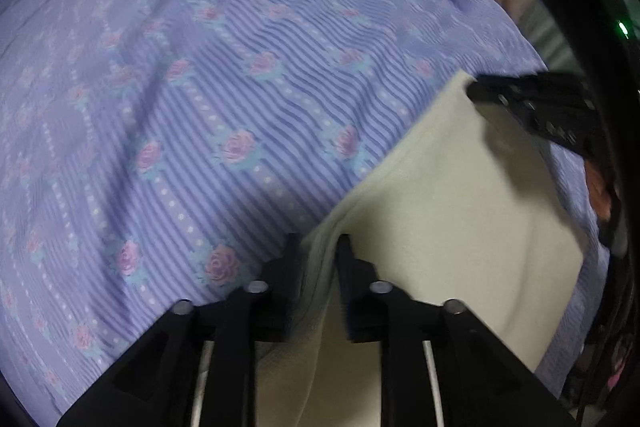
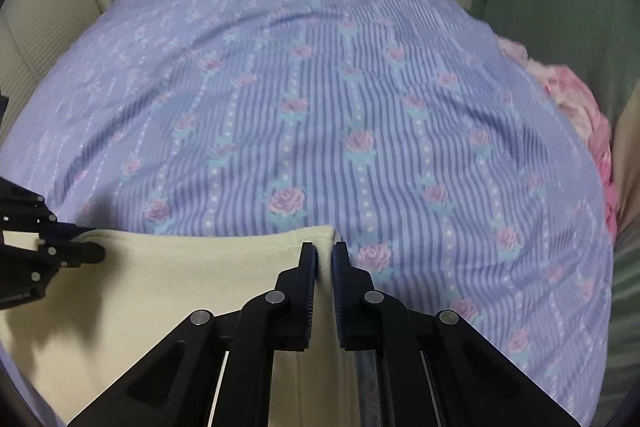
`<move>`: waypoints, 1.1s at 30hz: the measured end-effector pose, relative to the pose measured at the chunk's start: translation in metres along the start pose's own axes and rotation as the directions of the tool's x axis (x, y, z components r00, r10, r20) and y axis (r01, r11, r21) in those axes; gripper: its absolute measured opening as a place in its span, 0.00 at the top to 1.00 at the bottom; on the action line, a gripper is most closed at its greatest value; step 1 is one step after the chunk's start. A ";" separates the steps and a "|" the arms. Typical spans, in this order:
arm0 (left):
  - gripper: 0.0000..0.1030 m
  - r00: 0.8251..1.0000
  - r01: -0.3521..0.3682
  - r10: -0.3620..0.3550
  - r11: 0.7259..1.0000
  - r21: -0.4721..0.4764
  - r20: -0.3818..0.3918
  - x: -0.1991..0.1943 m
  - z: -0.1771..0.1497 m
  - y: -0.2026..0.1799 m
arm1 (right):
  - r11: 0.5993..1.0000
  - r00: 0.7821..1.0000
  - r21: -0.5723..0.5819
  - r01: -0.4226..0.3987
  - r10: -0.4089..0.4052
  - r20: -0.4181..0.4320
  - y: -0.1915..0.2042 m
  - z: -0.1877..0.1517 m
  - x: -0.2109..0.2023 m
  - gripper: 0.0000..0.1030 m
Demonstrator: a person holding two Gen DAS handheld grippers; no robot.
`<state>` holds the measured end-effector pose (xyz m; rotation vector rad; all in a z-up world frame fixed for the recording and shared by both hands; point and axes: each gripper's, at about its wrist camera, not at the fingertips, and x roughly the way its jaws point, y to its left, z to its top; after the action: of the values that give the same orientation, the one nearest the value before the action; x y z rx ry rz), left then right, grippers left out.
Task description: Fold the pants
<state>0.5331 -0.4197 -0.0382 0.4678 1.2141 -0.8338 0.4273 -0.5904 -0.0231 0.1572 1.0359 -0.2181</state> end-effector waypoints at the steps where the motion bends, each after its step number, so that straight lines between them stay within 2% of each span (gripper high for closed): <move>1: 0.64 0.999 -0.017 0.017 1.000 -0.012 0.030 -0.007 -0.002 0.000 | 1.000 1.000 0.018 0.005 -0.006 0.008 -0.001 -0.001 -0.007 0.80; 2: 0.54 0.998 -0.024 0.025 1.000 -0.017 0.060 -0.016 -0.004 0.000 | 1.000 1.000 0.030 0.011 -0.011 0.020 -0.001 -0.004 -0.015 0.75; 3: 0.46 0.995 -0.022 0.024 1.000 -0.022 0.095 -0.027 -0.008 0.000 | 0.999 0.999 0.043 0.020 -0.022 0.045 0.001 -0.006 -0.026 0.65; 4: 0.44 0.991 -0.009 0.013 1.000 -0.029 0.135 -0.042 -0.013 0.001 | 0.998 0.996 0.056 0.028 -0.033 0.080 0.005 -0.008 -0.041 0.58; 9: 0.43 0.969 0.030 -0.005 0.995 -0.100 0.245 -0.104 -0.055 0.014 | 0.999 0.987 0.016 -0.038 0.035 0.155 0.048 -0.020 -0.098 0.53; 12: 0.42 0.955 -0.006 0.049 0.990 -0.144 0.293 -0.144 -0.099 0.029 | 0.995 0.978 -0.001 -0.104 0.102 0.179 0.086 -0.029 -0.124 0.51; 15: 0.42 0.944 -0.047 0.104 0.982 -0.185 0.314 -0.180 -0.139 0.045 | 0.993 0.973 -0.041 -0.108 0.114 0.202 0.133 -0.042 -0.146 0.51; 18: 0.41 0.933 -0.055 0.131 0.972 -0.229 0.334 -0.207 -0.174 0.065 | 0.991 0.969 -0.071 -0.112 0.124 0.215 0.170 -0.052 -0.161 0.51; 22: 0.41 0.917 -0.093 0.201 0.948 -0.304 0.345 -0.237 -0.226 0.092 | 0.983 0.961 -0.085 -0.164 0.178 0.213 0.225 -0.062 -0.178 0.51; 28: 0.41 0.894 -0.134 0.283 0.908 -0.397 0.348 -0.262 -0.297 0.134 | 0.967 0.951 -0.113 -0.230 0.247 0.183 0.313 -0.076 -0.187 0.47; 33: 0.41 0.889 -0.144 0.313 0.884 -0.445 0.334 -0.279 -0.353 0.177 | 0.946 0.941 -0.149 -0.288 0.308 0.142 0.396 -0.087 -0.186 0.47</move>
<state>0.4163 0.0299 0.0964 0.0850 0.8931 -0.4159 0.3633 -0.1675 0.1048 0.1771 0.8468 0.1099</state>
